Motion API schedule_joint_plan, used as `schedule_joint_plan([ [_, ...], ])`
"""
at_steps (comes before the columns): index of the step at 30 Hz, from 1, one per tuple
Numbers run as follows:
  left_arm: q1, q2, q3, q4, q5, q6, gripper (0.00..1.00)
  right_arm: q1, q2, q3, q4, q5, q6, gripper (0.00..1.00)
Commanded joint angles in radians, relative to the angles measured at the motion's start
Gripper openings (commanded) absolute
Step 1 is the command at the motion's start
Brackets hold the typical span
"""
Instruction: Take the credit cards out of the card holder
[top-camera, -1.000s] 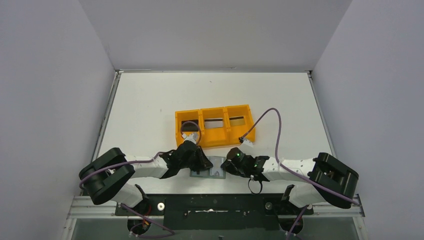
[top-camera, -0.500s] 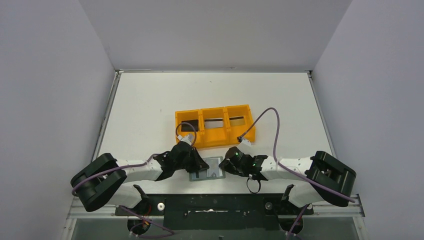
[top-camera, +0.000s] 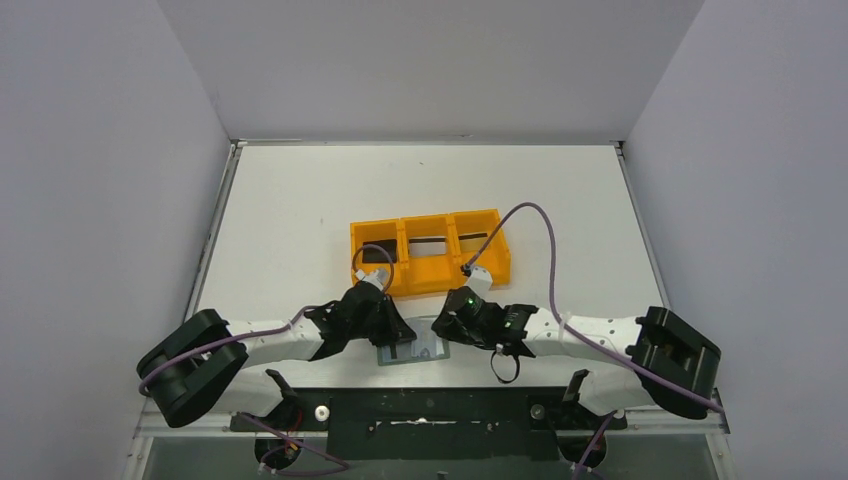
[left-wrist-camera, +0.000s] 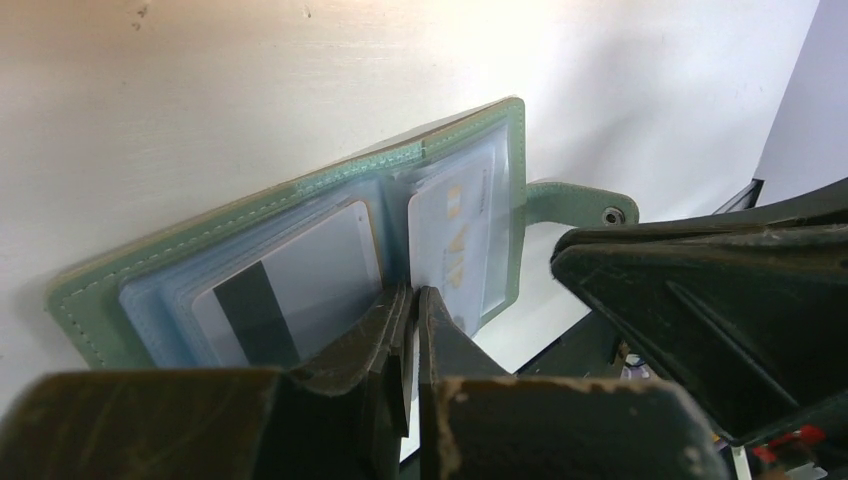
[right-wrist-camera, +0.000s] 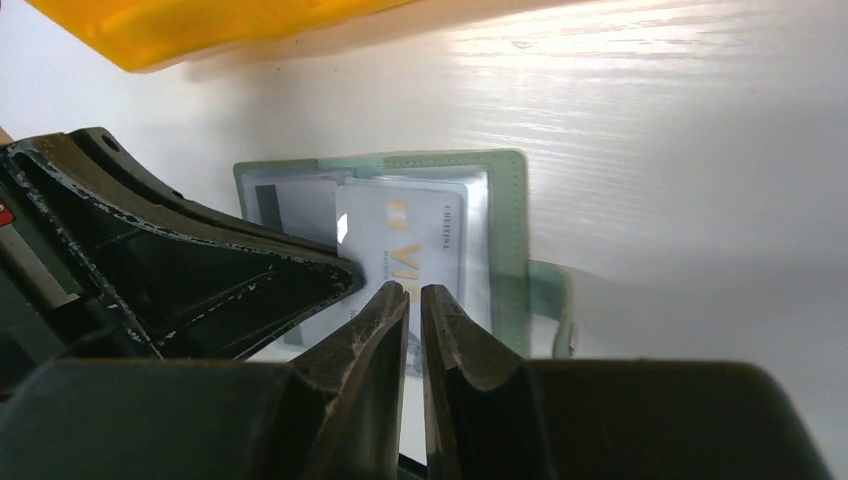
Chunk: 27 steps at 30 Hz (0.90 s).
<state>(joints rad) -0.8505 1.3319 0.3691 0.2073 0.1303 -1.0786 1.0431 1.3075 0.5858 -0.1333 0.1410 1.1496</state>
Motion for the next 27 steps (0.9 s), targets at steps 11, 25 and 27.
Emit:
schedule_joint_plan([
  [11,0.008,-0.033,0.017,-0.111,-0.011,0.045,0.06,0.035,0.203,0.021,-0.018,-0.016,0.054,0.13],
  [25,0.028,-0.054,0.026,-0.125,0.036,0.083,0.19,0.036,0.205,-0.023,-0.023,-0.004,0.122,0.09],
  [27,0.030,-0.049,0.020,-0.096,0.062,0.082,0.19,0.036,0.205,-0.023,-0.019,-0.005,0.123,0.09],
])
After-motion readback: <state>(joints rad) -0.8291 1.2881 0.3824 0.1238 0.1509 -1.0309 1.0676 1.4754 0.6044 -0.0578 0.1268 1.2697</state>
